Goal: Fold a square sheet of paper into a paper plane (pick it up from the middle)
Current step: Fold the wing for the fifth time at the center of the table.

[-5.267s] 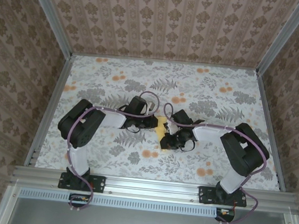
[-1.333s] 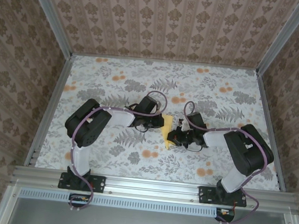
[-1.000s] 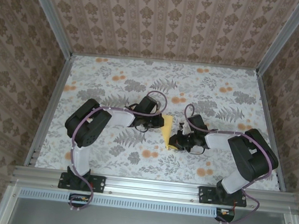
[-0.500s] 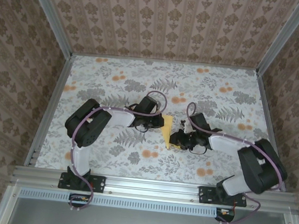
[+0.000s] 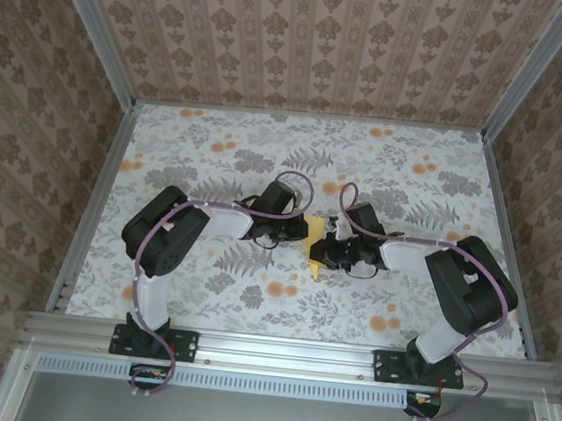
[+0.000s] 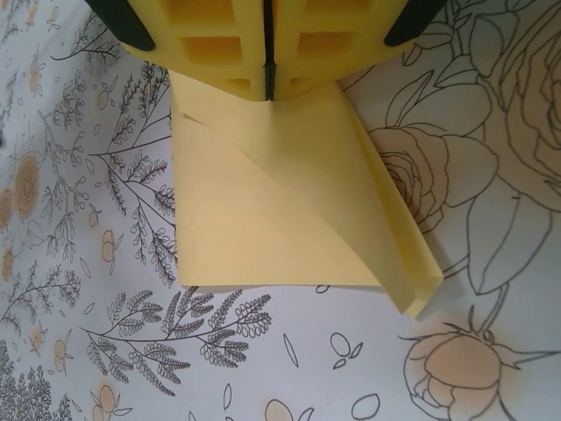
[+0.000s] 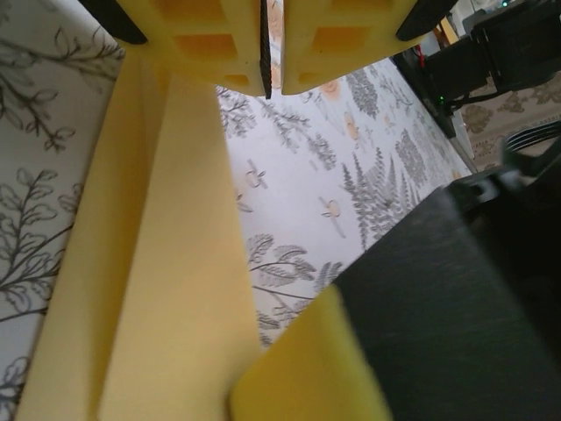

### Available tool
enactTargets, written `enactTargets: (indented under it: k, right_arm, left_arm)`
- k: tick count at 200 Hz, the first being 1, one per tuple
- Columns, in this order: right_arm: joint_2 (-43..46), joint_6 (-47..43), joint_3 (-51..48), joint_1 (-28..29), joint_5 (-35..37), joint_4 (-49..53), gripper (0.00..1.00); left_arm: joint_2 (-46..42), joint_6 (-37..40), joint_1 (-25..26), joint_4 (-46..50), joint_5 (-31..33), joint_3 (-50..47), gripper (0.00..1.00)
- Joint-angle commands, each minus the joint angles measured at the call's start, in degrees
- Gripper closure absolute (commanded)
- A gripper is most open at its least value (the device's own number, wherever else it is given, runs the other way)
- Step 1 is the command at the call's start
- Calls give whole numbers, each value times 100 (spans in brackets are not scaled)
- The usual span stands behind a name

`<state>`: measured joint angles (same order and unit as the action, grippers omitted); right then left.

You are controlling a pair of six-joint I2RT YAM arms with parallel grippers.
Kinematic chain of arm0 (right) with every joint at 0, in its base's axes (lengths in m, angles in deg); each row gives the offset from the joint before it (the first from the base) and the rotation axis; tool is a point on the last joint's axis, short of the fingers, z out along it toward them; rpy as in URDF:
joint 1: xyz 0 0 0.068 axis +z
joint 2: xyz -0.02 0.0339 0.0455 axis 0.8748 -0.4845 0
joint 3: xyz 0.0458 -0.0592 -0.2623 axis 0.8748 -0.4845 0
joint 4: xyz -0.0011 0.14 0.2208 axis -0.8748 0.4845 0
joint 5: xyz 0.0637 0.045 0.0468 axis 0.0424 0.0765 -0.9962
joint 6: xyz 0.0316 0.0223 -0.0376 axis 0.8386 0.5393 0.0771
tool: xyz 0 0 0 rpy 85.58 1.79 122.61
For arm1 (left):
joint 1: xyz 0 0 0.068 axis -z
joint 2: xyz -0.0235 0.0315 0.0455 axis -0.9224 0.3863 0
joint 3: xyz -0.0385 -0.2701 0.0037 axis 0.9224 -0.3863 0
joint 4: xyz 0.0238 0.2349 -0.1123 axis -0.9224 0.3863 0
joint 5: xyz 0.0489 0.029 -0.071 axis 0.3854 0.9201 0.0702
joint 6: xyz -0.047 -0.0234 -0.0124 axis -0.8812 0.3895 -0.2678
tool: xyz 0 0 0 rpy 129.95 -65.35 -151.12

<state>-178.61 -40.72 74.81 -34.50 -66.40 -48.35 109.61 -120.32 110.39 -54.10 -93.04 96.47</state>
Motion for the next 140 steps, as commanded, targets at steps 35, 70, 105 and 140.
enactTargets:
  k: [35,70,105,140]
  right_arm:
    - [-434,-8,39,63,-185,-95,88]
    - [-550,-207,-42,81,-174,200,88]
    - [-511,-539,-65,116,-29,885,88]
    - [-346,-877,-185,215,222,1655,90]
  left_arm:
    - [270,-159,57,889,235,-347,90]
    - [266,-180,57,894,252,-363,90]
    - [279,-225,57,936,297,-369,90]
    - [283,-272,48,999,365,-366,90]
